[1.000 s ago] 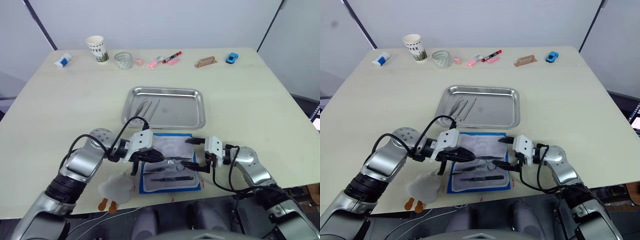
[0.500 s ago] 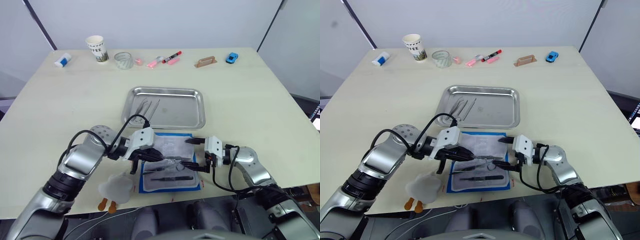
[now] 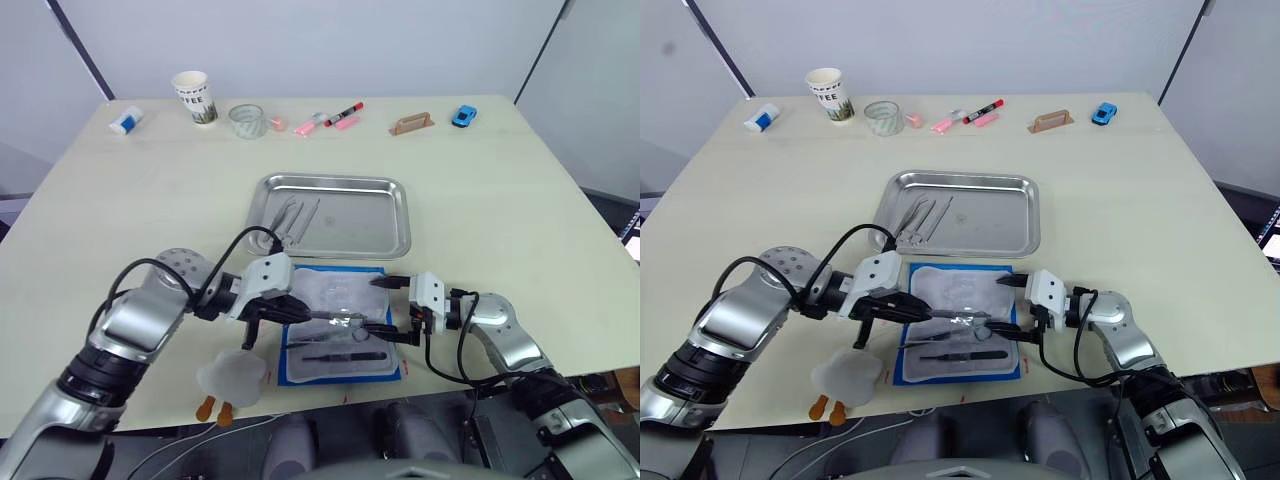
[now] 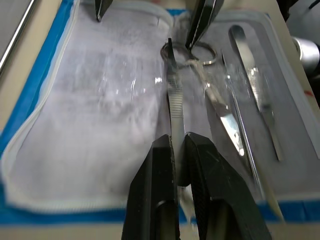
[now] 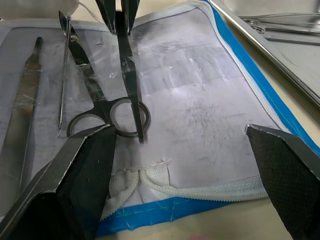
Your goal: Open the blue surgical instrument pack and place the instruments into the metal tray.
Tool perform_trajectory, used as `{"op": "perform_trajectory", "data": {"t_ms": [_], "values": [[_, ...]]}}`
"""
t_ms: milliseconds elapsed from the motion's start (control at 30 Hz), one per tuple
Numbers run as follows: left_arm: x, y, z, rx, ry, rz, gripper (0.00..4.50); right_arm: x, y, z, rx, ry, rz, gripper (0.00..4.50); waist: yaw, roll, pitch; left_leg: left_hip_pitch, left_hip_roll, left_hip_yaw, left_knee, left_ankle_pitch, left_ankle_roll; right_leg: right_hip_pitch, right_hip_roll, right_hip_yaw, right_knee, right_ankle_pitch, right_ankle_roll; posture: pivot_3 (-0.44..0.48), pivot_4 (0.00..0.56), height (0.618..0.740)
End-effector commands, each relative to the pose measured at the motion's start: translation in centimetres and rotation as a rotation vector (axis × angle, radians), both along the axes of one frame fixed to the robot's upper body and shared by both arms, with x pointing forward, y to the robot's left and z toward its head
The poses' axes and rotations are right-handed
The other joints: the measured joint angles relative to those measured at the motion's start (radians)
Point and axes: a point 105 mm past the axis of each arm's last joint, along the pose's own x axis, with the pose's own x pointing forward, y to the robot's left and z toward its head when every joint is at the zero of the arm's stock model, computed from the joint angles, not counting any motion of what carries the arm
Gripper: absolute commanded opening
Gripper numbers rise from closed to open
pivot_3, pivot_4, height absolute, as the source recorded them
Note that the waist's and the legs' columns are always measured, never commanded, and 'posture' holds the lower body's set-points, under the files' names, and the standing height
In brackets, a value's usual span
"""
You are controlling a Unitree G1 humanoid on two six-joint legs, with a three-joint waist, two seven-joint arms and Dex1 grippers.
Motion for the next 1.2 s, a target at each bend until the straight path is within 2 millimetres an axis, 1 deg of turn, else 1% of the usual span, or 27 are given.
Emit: {"op": "perform_trajectory", "data": {"t_ms": [33, 133, 400, 767, 933, 1067, 1200], "values": [[0.3, 0.7, 2.2, -0.018, -0.082, -0.006, 0.09, -2.2, -1.7, -6.7, -0.214, 0.212, -0.026, 4.50, 0.000, 0.000, 0.000, 0.000, 0.000, 0.000, 0.000, 0.000, 0.000, 0.000, 0.000, 0.000, 0.000, 0.000, 0.000, 0.000, 0.150, 0.737], [0.3, 1.4, 2.4, -0.007, -0.085, 0.004, 0.09, -2.2, -1.7, -6.7, -0.214, 0.212, -0.024, 4.50, 0.001, 0.000, 0.000, 0.000, 0.000, 0.000, 0.000, 0.000, 0.000, 0.000, -0.001, 0.000, 0.000, 0.000, 0.000, 0.000, 0.150, 0.737], [0.3, 2.4, 2.9, 0.010, -0.083, 0.011, 0.09, -2.3, -1.8, -6.8, -0.215, 0.213, -0.022, 4.50, 0.001, 0.000, 0.000, 0.000, 0.000, 0.001, 0.000, 0.000, 0.000, 0.000, 0.000, 0.000, 0.000, 0.000, 0.000, 0.000, 0.150, 0.737], [-0.3, 4.1, 2.9, 0.046, -0.051, 0.013, 0.09, -2.3, -1.9, -6.7, -0.219, 0.214, -0.020, 4.50, 0.001, 0.000, 0.000, 0.000, 0.000, 0.001, 0.000, 0.000, 0.000, 0.000, 0.000, 0.000, 0.000, 0.000, 0.000, 0.000, 0.150, 0.737], [-0.1, 5.3, 3.4, 0.050, -0.070, 0.040, 0.09, -2.3, -2.0, -6.8, -0.220, 0.214, -0.019, 4.50, 0.001, 0.000, 0.000, 0.000, 0.000, 0.002, 0.000, 0.000, 0.000, -0.001, 0.000, 0.001, 0.000, 0.000, 0.000, 0.000, 0.150, 0.737], [0.3, 5.9, 4.0, 0.017, -0.124, 0.053, 0.09, -2.2, -2.0, -6.7, -0.222, 0.213, -0.018, 4.50, 0.002, 0.000, 0.000, 0.000, 0.000, 0.002, 0.000, 0.000, 0.000, -0.001, -0.001, 0.001, 0.000, 0.000, 0.000, 0.000, 0.150, 0.737], [-0.3, 6.8, 4.1, 0.020, -0.115, 0.044, 0.09, -2.2, -2.0, -6.7, -0.223, 0.211, -0.016, 4.50, 0.002, 0.000, 0.000, 0.000, 0.000, 0.003, 0.000, 0.000, 0.000, -0.001, -0.002, 0.001, 0.000, 0.001, -0.001, 0.000, 0.150, 0.737]]}}
